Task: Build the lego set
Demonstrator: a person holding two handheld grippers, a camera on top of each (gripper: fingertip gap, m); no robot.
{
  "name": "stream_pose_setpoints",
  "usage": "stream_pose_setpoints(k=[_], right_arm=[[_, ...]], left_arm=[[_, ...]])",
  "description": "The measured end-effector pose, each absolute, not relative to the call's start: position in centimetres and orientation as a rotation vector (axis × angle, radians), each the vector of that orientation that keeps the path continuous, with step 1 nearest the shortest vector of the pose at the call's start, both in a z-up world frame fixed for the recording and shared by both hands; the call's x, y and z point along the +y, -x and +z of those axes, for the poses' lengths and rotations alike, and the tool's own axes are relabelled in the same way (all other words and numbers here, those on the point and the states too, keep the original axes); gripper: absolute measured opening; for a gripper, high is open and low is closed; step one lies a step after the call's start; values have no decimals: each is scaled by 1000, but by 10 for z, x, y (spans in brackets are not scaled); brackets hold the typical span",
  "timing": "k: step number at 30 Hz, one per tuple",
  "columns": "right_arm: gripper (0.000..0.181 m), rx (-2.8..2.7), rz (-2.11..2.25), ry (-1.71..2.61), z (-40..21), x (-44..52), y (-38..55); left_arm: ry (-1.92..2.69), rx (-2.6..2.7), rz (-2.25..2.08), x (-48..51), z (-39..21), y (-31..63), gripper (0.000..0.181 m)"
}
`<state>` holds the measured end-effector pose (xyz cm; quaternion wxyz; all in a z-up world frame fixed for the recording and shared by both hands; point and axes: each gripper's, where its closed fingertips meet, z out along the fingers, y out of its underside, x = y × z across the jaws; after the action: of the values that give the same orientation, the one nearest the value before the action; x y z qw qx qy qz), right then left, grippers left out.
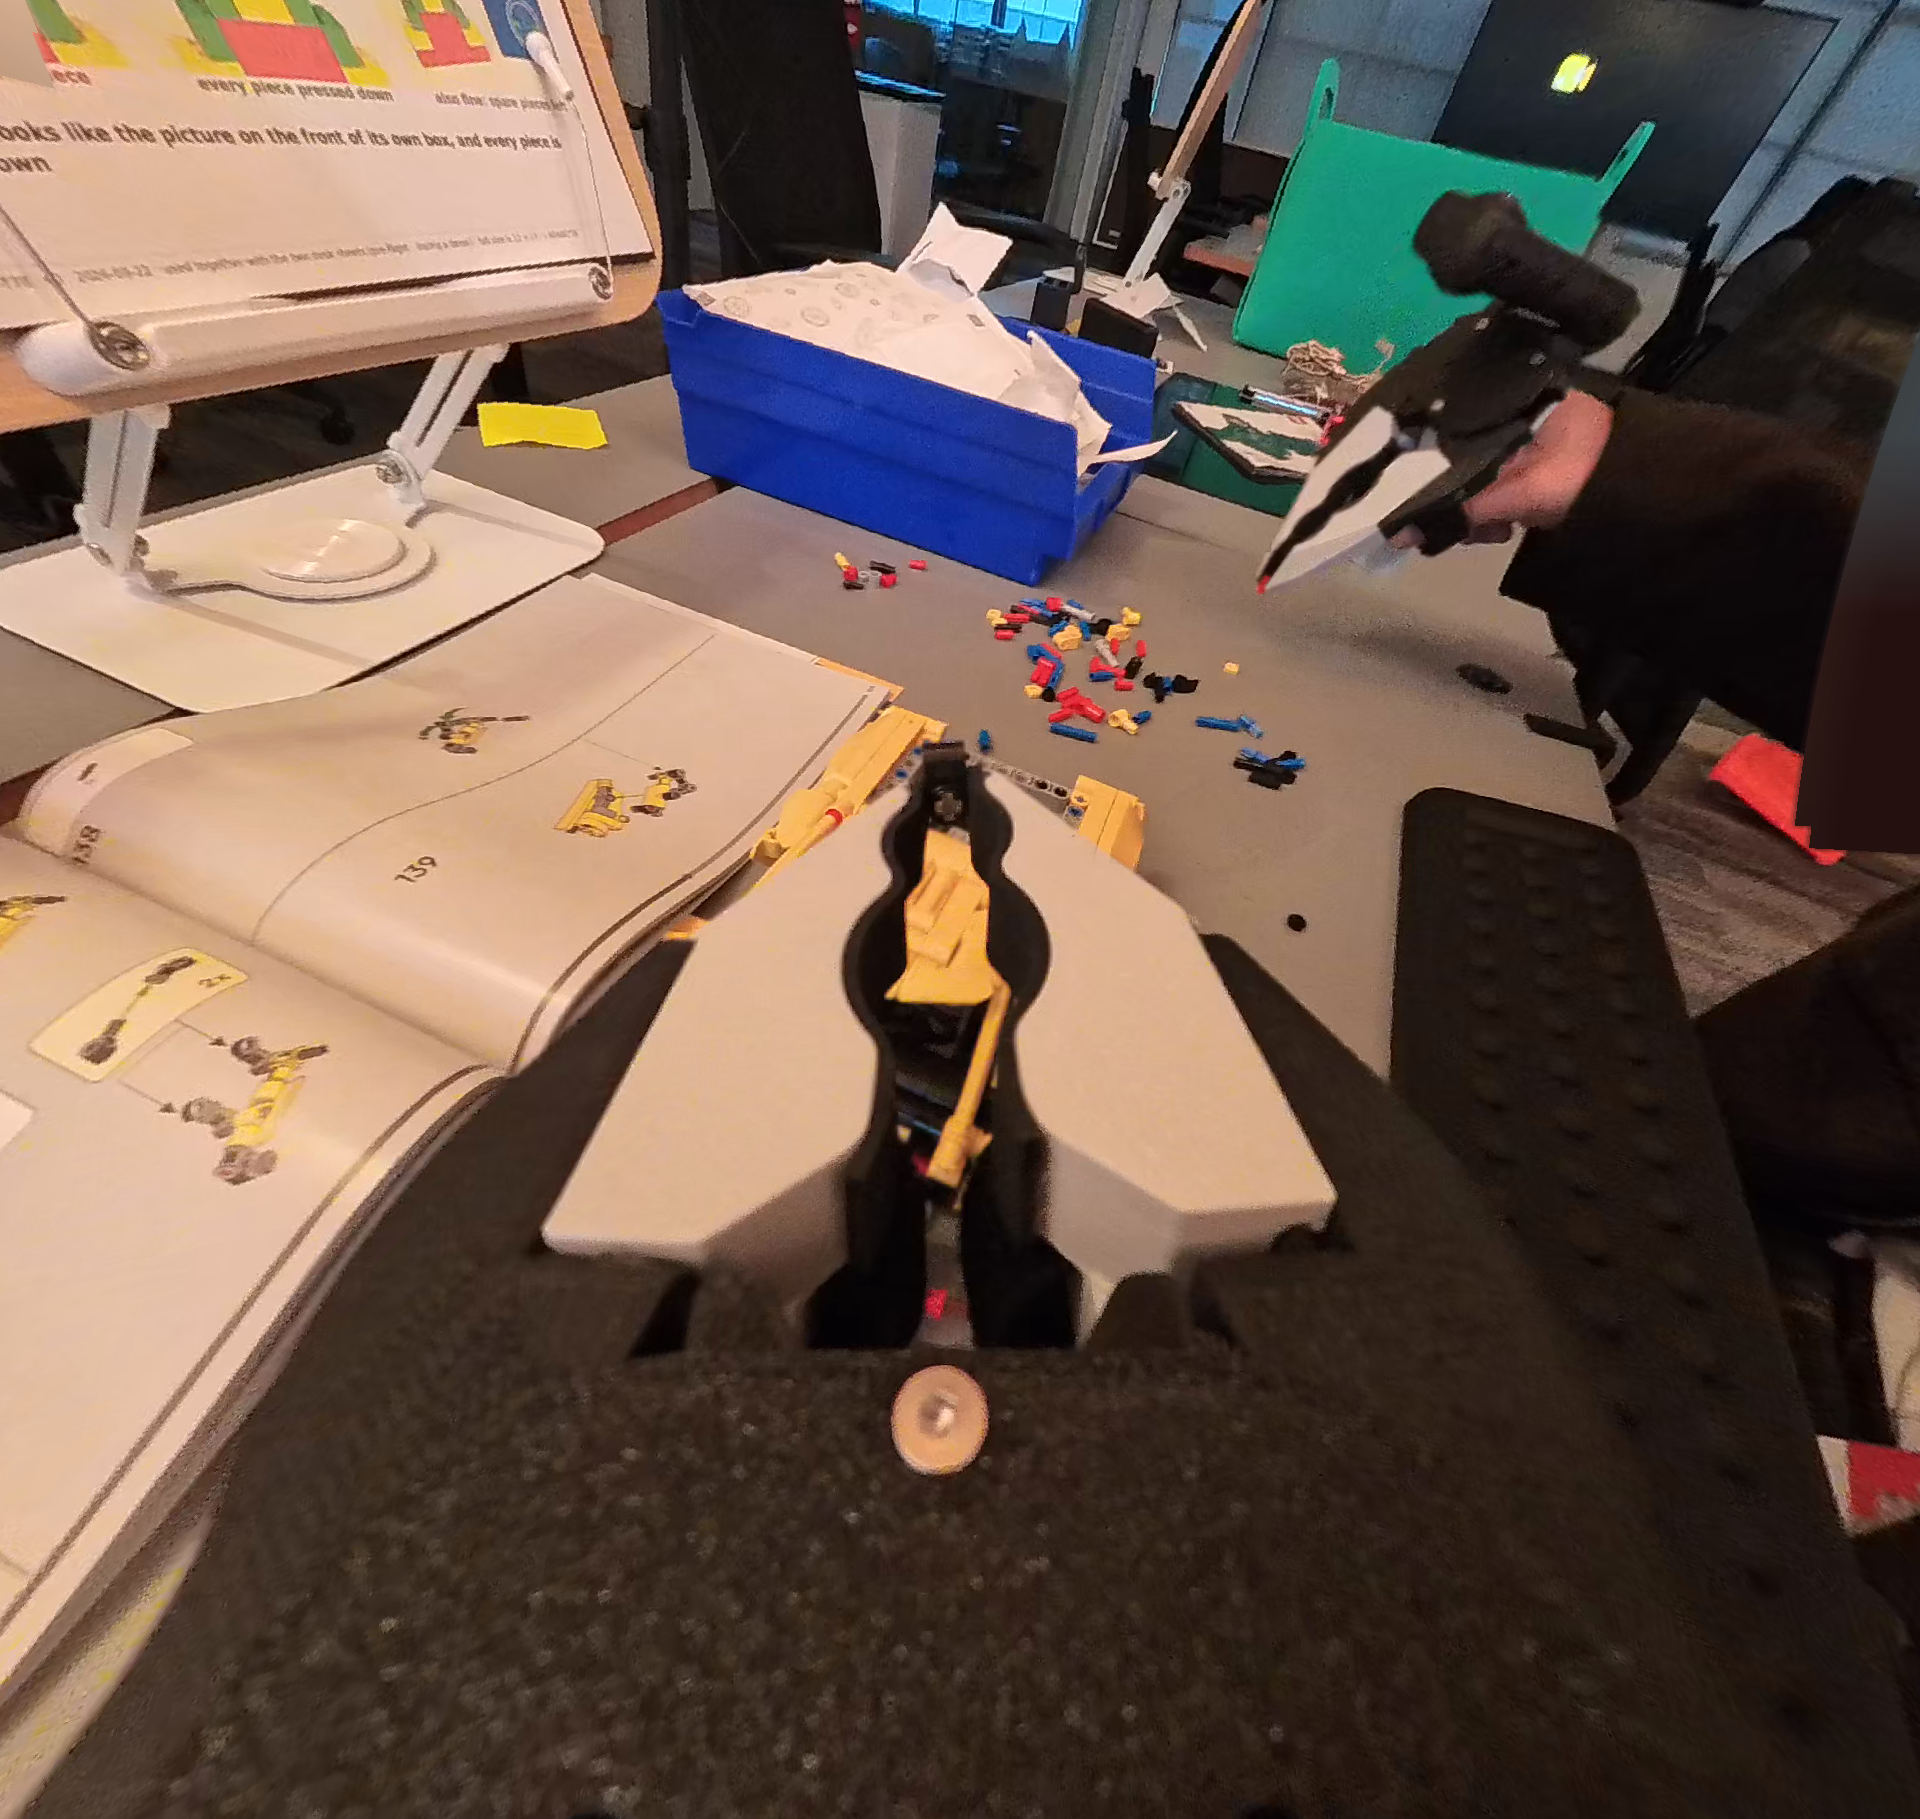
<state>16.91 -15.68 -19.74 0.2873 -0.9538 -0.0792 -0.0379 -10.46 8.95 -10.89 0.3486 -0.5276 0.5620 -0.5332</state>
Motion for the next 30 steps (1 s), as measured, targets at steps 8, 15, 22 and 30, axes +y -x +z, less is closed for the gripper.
stream_pose_setpoints(k=[8, 15, 22, 30], right_arm=[[3, -387, 33, 1835, -87, -1, 34], [4, -139, 122, 1668, -81, 58, 100], [4, -110, 180, 1695, -83, 60, 107], [3, -100, 153, 1707, -84, 58, 104]], left_arm=[[1429, 1380, -1721, 62, -101, 102, 7], [1377, 1319, -1664, 60, -92, 102, 7], [1323, 1347, -1526, 54, -91, 102, 6], [1314, 1334, -1453, 54, -91, 100, 6]])
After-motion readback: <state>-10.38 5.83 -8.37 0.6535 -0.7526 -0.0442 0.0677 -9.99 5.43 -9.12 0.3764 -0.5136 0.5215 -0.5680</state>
